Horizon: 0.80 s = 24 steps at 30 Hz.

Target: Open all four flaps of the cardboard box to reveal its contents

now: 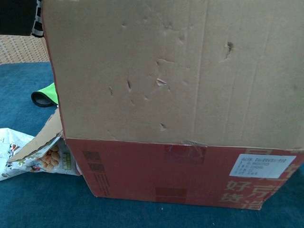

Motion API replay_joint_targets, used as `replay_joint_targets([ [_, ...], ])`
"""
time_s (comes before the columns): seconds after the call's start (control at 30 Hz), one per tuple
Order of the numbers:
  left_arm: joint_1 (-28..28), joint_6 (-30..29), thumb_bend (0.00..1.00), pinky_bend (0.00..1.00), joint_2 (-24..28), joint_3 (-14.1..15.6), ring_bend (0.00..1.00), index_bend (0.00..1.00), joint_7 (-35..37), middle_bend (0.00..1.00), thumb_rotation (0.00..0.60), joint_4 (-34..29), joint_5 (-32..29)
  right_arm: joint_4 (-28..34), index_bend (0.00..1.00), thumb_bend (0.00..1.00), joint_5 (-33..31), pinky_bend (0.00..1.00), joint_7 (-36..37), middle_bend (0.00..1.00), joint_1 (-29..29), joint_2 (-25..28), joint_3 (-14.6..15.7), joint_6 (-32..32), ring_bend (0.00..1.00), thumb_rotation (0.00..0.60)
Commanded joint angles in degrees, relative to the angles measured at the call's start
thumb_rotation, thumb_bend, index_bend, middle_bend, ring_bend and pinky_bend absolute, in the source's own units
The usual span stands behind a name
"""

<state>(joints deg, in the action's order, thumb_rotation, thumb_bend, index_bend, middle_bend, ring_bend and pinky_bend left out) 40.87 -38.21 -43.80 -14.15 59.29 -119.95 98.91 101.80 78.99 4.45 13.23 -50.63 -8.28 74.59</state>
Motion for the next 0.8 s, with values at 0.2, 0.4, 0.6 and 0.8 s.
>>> replay_joint_targets([
  [0.2, 2.6, -8.2, 0.1, 0.0, 4.4, 8.5, 0.0, 0.45, 16.8, 0.0, 0.15, 2.4, 15.3, 0.6, 0.03, 1.0, 0.1, 0.0, -0.4, 0.0, -0.2, 0.5, -0.1, 0.5, 0.0, 0.6],
  [0.4, 4.9, -12.8, 0.1, 0.0, 5.6, 13.5, 0.0, 0.45, 22.8, 0.0, 0.149, 5.1, 22.5, 0.9, 0.03, 1.0, 0.2, 0.0, -0.5, 0.0, -0.2, 0.7, -0.1, 0.6, 0.0, 0.6],
  [0.6, 7.0, -15.9, 0.1, 0.0, 6.4, 17.6, 0.0, 0.45, 24.8, 0.0, 0.147, 6.3, 25.7, 1.0, 0.03, 1.0, 0.2, 0.0, -0.4, 0.0, -0.3, 0.7, -0.1, 0.7, 0.0, 0.6],
  [0.8, 8.8, -16.9, 0.1, 0.0, 6.8, 20.8, 0.0, 0.45, 24.0, 0.0, 0.146, 6.5, 27.3, 1.1, 0.03, 1.0, 0.3, 0.0, -0.4, 0.0, -0.4, 0.9, 0.0, 0.9, 0.0, 0.6],
])
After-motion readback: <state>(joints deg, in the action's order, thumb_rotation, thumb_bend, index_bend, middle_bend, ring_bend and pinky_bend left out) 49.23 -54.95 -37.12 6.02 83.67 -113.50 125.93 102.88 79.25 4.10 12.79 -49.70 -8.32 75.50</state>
